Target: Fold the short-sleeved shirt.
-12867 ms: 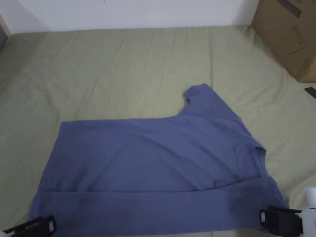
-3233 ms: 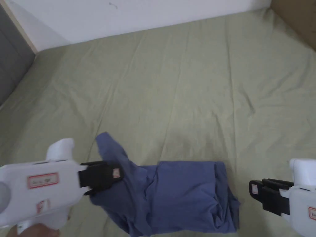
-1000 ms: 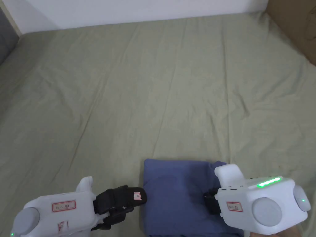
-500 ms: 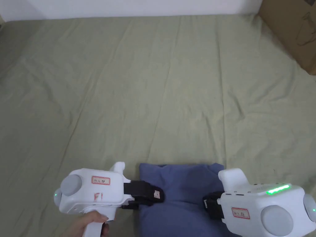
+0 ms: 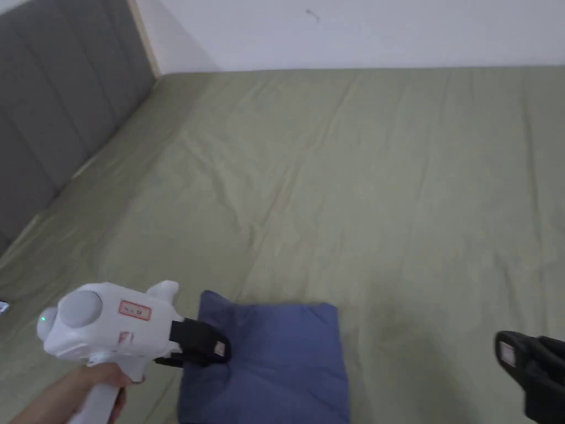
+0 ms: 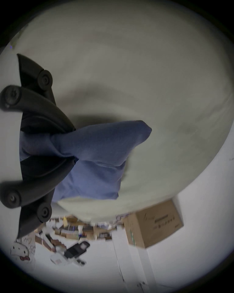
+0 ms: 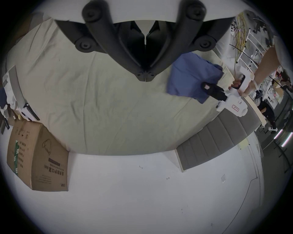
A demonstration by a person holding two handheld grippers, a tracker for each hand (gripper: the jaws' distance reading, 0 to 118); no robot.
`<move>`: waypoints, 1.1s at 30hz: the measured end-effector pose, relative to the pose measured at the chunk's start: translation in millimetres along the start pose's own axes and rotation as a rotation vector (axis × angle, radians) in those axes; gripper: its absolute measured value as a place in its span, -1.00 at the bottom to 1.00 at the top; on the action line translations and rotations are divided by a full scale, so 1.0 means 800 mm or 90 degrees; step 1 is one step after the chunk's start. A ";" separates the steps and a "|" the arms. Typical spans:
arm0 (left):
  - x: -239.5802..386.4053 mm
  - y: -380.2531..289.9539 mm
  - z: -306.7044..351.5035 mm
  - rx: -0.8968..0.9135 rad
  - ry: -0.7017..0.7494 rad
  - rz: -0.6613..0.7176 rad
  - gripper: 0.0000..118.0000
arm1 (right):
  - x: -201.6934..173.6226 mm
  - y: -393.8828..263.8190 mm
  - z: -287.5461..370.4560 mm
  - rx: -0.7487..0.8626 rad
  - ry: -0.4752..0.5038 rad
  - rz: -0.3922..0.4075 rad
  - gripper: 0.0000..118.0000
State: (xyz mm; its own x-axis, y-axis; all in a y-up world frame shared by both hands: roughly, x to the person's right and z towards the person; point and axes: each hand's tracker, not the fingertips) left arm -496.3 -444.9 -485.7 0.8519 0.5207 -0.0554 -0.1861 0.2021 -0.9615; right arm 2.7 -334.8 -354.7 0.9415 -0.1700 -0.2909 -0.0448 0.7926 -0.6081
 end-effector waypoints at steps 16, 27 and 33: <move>-0.121 0.069 0.098 0.107 0.503 -0.002 0.56 | -0.008 -0.012 -0.036 -0.097 -0.002 -0.010 -1.00; 0.010 -0.012 0.131 0.339 0.355 0.031 -0.21 | 0.011 0.001 -0.025 -0.061 0.002 -0.020 -1.00; 0.153 -0.067 0.086 0.381 0.388 -0.112 -1.00 | 0.021 0.016 -0.007 -0.002 -0.011 -0.006 -1.00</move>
State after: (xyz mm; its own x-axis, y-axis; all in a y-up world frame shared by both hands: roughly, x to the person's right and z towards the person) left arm -415.7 -334.9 -422.5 0.9741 -0.0595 -0.2181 -0.1069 0.7287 -0.6764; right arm 16.2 -330.6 -371.2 0.9475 -0.1679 -0.2721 -0.0361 0.7895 -0.6127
